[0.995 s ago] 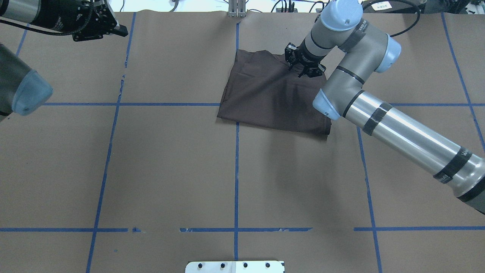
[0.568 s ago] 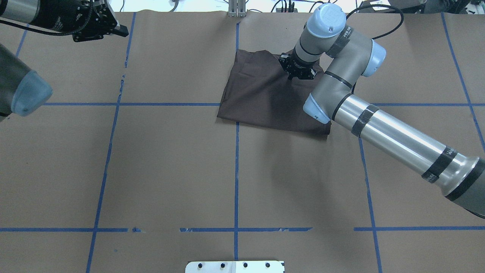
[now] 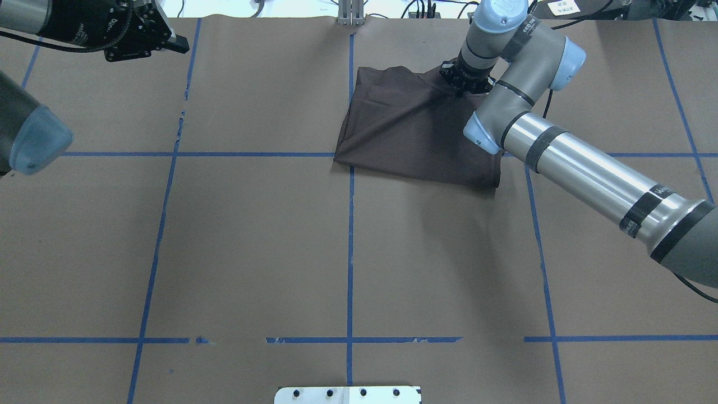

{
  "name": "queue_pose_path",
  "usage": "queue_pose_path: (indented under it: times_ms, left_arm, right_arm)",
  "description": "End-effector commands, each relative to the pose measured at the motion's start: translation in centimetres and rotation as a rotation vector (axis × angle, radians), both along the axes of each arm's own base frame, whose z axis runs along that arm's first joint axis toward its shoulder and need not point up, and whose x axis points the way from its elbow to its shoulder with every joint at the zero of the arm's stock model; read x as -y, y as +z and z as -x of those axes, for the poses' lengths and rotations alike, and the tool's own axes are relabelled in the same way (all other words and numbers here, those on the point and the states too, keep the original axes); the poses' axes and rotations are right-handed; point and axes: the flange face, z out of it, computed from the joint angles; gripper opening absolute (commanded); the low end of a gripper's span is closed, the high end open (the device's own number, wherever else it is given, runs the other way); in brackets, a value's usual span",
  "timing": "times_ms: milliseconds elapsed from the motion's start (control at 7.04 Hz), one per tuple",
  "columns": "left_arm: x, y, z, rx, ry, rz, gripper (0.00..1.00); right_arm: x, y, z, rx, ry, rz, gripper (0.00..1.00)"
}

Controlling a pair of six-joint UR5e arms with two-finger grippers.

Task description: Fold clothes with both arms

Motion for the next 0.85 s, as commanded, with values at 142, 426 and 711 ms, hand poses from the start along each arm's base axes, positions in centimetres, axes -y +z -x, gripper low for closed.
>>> queue_pose_path:
  times_ms: [142,426,711]
  left_arm:
    - [-0.5,-0.5,0.4,-0.013,-0.007,0.005,0.00]
    - [-0.7,0.2,0.3,-0.008,-0.006,0.014,0.00]
    - [-0.4,0.7,0.0,-0.002,-0.003,0.025,0.00]
  right_arm:
    - [3.9,-1.2,-4.5,0.177,0.398,0.126,0.00]
    - [3.4,-2.3,-6.9,0.271,0.356,0.126,0.00]
    - [-0.3,-2.7,-11.2,0.370,0.231,0.085,0.00]
